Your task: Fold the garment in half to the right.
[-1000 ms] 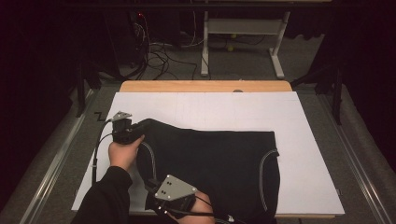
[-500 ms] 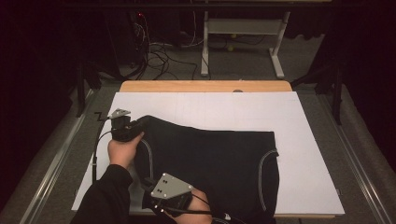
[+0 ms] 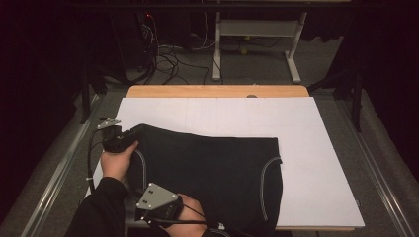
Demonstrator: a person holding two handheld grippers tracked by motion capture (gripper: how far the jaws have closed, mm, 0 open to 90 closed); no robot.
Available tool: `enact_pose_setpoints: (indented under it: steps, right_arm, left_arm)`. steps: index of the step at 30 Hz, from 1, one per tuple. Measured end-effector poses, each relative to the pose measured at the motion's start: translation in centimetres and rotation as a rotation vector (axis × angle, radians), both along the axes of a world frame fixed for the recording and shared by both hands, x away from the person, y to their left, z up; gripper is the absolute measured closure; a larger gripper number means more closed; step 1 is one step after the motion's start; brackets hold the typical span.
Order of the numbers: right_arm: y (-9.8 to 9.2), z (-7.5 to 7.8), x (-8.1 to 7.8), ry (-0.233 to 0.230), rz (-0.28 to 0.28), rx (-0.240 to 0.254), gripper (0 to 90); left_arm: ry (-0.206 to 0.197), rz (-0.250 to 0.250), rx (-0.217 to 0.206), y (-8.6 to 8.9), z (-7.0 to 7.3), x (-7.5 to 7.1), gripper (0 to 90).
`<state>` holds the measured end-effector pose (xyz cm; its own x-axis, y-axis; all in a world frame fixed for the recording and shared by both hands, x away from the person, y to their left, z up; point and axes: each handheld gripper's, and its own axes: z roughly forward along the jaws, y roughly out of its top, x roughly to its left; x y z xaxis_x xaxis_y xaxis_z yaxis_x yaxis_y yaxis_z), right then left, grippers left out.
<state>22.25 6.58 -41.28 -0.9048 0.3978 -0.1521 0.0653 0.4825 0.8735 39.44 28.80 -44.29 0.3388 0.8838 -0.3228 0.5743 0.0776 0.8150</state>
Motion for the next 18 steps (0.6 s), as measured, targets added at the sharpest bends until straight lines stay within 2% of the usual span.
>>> enact_pose_setpoints:
  steps: [4,10,14,18]
  right_arm:
    - [1.4,-0.1,0.0,-0.008,0.014,-0.02,77.8]
    - [3.1,0.2,0.1,0.0,0.033,-0.004,77.7]
    - [4.4,0.2,0.1,-0.001,0.056,0.0,77.6]
    - [5.0,0.2,0.0,-0.003,0.063,0.0,77.5]
  left_arm:
    - [0.001,0.017,-0.005,1.4,0.0,-0.1,75.8]
    - [0.001,0.042,0.014,3.9,0.3,-0.7,75.8]
    - [0.003,0.061,0.013,5.6,0.5,-1.3,75.8]
    - [0.013,0.063,0.005,6.2,0.4,-1.4,75.7]
